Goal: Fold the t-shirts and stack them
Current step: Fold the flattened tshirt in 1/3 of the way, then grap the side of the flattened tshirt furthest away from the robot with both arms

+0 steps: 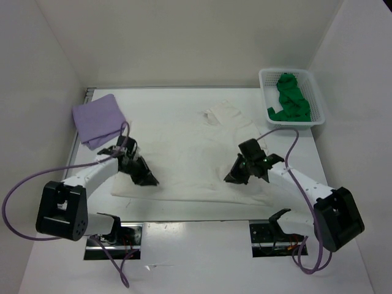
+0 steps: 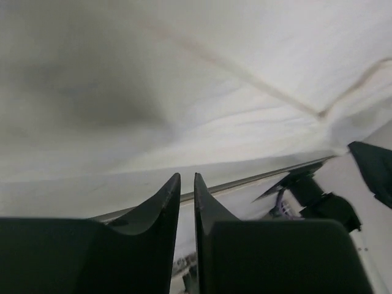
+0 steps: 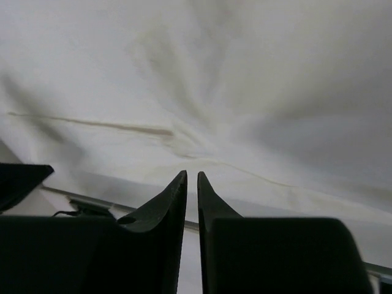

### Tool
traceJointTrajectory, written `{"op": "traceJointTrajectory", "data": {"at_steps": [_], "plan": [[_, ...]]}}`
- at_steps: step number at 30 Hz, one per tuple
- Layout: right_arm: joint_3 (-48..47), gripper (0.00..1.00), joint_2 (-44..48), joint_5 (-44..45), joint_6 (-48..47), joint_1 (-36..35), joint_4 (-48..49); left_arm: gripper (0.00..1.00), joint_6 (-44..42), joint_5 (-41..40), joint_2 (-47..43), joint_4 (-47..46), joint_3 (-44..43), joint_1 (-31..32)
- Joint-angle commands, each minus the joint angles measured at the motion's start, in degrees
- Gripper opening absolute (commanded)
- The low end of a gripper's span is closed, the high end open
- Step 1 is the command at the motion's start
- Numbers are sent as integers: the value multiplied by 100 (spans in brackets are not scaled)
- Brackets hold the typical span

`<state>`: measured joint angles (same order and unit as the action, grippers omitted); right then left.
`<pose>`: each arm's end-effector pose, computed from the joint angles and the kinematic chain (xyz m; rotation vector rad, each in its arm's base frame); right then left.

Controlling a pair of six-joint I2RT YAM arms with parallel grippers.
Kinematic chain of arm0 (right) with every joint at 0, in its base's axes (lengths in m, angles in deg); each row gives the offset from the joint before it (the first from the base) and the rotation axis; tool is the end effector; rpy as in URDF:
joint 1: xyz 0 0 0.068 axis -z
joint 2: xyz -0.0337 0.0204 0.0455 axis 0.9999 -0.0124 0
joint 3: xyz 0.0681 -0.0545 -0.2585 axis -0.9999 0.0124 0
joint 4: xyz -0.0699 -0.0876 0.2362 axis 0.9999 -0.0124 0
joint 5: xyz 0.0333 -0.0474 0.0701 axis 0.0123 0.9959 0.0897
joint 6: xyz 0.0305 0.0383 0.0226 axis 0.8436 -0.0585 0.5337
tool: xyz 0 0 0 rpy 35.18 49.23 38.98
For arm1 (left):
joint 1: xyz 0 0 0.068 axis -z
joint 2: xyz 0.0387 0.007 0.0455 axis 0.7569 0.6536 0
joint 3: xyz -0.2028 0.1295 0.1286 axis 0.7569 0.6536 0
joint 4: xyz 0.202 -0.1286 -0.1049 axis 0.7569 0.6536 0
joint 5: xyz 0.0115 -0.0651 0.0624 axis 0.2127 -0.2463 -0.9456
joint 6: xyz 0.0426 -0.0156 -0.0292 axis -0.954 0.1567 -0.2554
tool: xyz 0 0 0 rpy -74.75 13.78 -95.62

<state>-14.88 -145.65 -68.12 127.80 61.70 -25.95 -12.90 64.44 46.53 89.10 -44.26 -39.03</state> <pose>0.1803 0.1017 0.1741 0.6800 2.7404 0.6769 0.2057 -0.0528 0.1544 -0.9390 2.8462 -0.8351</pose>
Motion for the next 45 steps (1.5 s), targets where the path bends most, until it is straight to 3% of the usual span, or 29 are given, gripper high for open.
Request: {"op": "traceJointTrajectory", "data": {"at_steps": [1, 3, 4, 5, 9, 13, 18, 29, 37, 45], "plan": [[-1402, 18, -337, 76, -371, 8, -99, 23, -325, -382, -238, 287, -1847, -275], [-1740, 14, -652, 77, -626, 61, 136, 27, -378, -671, 103, -211, -2388, -522], [-2029, 4, -802, -71, -697, 61, 243, 27, -378, -751, 253, -424, -2704, -836], [-2197, 0, -969, -151, -889, 61, 374, 23, -378, -752, 646, -878, -2846, -987], [-3076, 0, -1734, -152, -1443, 61, 375, 7, -641, -1647, 1992, -1147, -3880, -1392], [-3761, 0, -2130, -230, -1839, 61, 375, 5, -818, -2123, 3232, -988, -4936, -1770], [-3649, 0, -2455, -555, -1893, 61, 559, 42, -940, -2114, 4006, -1358, -5606, -1850], [-3385, 1, -2623, -609, -1946, 61, 674, 44, -1925, -3177, 5360, -707, -7337, -1631], [-3552, 2, -2789, -609, -2060, 114, 674, 40, -2224, -3345, 5563, -628, -7339, -1526], [-3499, 5, -2790, -609, -2060, 219, 727, 43, -2400, -3819, 5563, -575, -7207, -1525]]}}
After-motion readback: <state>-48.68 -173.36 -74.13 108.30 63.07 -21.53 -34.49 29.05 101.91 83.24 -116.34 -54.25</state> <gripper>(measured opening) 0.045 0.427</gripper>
